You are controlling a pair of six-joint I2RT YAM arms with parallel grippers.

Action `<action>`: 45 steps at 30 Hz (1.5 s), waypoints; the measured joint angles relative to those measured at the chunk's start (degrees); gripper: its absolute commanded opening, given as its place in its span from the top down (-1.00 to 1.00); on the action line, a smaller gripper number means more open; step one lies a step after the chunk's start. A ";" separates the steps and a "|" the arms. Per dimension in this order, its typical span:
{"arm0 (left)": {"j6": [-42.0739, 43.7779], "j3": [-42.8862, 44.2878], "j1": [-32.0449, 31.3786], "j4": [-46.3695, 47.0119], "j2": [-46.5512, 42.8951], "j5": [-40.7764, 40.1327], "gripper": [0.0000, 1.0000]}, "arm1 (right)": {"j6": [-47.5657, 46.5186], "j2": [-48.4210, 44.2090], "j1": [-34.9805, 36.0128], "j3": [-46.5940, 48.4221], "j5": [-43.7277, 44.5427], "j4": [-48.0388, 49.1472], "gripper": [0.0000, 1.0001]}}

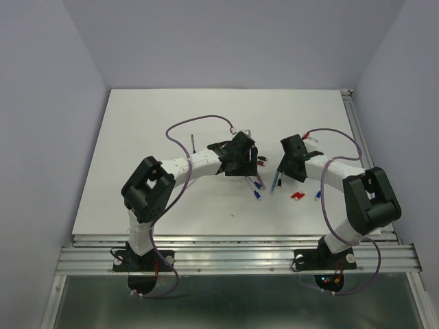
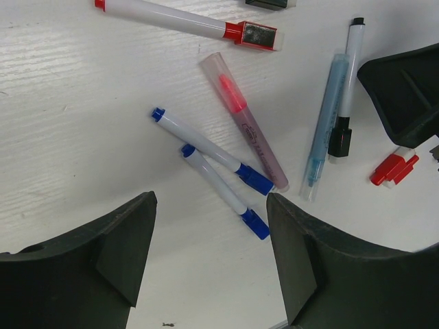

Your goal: Open the pen caps

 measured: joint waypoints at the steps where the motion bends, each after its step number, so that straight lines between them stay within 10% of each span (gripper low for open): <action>1: 0.11 0.00 0.00 0.00 0.00 0.00 -0.53 | -0.04 -0.04 0.00 0.04 -0.02 0.04 -0.27; 14: 0.57 0.00 0.00 0.02 0.00 0.15 -0.54 | -0.20 2.56 0.00 2.40 -1.40 1.79 -0.22; 28: 0.61 0.00 0.00 0.02 0.00 0.15 -0.53 | -1.27 4.92 -0.04 3.69 -1.42 2.34 0.84; 45: 4.11 -1.62 -0.04 7.39 -2.32 11.45 -0.52 | -5.11 -11.82 -0.04 0.37 -14.47 3.28 0.99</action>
